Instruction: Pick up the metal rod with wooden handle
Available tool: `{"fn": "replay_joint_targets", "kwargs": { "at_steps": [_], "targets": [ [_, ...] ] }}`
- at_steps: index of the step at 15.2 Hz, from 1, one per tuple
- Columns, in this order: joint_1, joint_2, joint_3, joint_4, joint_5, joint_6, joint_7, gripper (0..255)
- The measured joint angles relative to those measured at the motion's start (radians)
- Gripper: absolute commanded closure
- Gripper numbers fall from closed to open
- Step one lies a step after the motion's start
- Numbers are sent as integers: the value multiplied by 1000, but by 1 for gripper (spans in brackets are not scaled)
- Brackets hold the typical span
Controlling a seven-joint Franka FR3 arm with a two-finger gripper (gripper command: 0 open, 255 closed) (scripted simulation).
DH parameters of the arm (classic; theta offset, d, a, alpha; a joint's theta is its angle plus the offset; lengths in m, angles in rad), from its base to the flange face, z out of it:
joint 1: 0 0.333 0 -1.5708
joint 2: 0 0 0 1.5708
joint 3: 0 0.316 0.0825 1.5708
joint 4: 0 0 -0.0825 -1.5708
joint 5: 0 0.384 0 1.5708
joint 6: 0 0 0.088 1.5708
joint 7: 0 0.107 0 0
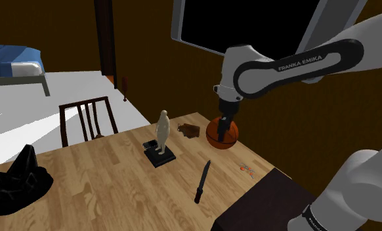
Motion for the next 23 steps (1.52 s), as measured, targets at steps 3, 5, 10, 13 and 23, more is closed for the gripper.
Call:
{"fn": "replay_joint_targets", "kwargs": {
  "at_steps": [3,5,10,13,23],
  "targets": [
    [11,92,28,10,-32,43,19,0],
    [12,172,39,27,-65,78,27,0],
    [34,354,61,57,-153,154,71,0],
    [55,470,64,87,-214,192,104,0],
    [146,816,20,219,-383,266,178,0]
  ]
}}
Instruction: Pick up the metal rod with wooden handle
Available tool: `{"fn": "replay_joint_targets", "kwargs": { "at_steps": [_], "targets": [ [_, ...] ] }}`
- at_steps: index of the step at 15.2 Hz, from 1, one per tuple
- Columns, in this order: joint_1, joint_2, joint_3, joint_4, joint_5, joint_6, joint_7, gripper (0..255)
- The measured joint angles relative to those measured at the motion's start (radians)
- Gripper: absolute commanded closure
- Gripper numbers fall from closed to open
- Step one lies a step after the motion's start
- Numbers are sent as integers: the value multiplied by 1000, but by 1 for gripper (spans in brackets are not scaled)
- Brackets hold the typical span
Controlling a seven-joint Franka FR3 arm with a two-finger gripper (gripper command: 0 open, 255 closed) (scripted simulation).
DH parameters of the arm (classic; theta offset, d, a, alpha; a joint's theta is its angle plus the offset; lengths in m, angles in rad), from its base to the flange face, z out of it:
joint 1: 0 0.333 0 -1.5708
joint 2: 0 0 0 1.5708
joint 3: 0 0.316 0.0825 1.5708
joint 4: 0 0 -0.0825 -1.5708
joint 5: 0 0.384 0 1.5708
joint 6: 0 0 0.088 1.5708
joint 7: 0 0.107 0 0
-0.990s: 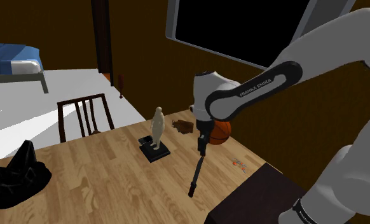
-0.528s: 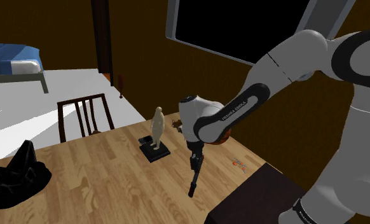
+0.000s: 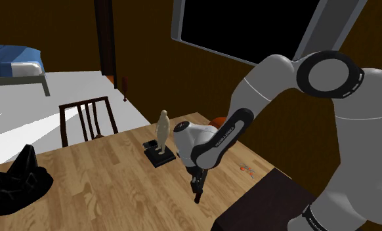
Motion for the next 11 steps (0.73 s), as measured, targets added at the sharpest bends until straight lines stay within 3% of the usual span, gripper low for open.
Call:
{"fn": "replay_joint_targets", "kwargs": {
  "at_steps": [6,7,11],
  "targets": [
    [16,80,-21,31,-29,43,20,0],
    [18,86,-23,34,-31,47,23,255],
    [20,93,-24,38,-32,49,25,255]
  ]
}}
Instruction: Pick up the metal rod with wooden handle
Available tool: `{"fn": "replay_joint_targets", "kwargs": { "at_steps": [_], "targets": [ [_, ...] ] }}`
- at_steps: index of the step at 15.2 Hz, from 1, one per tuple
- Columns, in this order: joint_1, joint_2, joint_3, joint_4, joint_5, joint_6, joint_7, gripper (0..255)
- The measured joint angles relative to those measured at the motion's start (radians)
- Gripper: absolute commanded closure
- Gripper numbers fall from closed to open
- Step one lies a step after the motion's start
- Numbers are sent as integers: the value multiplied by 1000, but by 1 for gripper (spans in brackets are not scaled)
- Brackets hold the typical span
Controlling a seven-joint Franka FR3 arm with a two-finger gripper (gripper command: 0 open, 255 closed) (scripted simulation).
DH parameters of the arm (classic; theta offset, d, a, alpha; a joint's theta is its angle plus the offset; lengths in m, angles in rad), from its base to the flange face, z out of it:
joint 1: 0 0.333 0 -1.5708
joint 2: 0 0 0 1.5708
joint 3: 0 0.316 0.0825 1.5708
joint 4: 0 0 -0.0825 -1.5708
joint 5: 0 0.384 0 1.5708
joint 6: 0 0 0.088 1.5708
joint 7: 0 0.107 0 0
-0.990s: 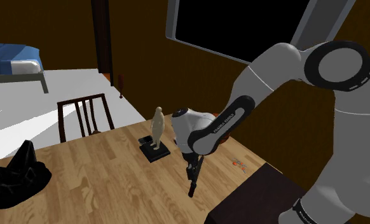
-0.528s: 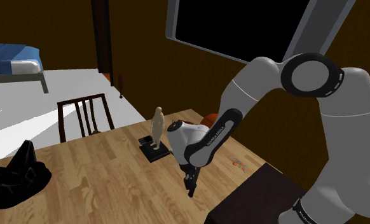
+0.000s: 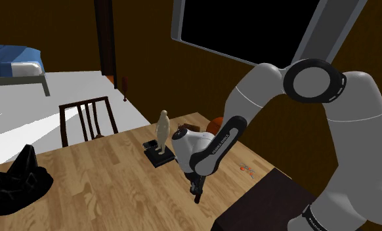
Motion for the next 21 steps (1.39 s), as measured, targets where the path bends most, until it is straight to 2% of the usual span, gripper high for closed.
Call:
{"fn": "replay_joint_targets", "kwargs": {
  "at_steps": [7,21],
  "targets": [
    [-2,-7,1,-5,1,-2,-2,255],
    [-35,-184,49,-58,68,-118,-56,255]
  ]
}}
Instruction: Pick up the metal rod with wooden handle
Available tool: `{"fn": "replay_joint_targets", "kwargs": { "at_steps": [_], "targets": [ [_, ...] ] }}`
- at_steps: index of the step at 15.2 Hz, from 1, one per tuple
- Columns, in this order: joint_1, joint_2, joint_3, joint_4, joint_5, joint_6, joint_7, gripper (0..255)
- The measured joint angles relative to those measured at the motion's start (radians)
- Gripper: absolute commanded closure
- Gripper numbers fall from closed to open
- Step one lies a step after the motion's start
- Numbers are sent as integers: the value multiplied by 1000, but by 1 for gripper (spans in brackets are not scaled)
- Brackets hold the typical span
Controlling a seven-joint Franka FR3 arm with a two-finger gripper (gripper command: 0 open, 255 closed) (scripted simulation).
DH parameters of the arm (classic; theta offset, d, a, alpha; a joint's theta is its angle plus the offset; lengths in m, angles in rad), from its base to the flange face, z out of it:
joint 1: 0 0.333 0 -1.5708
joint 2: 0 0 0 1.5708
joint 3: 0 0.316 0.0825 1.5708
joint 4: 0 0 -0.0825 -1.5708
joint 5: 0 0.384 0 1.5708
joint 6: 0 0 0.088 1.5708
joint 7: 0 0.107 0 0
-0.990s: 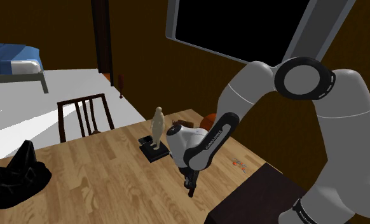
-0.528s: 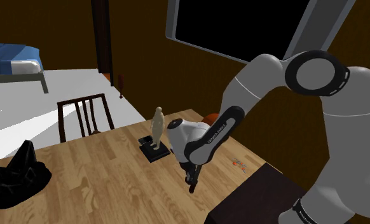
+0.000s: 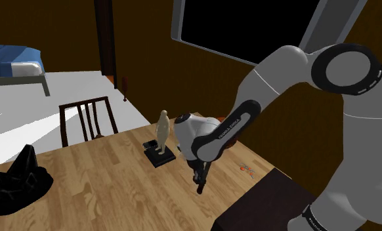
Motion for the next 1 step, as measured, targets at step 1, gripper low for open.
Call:
{"fn": "replay_joint_targets", "kwargs": {
  "at_steps": [1],
  "targets": [
    [-1,-7,2,-1,3,-5,-2,255]
  ]
}}
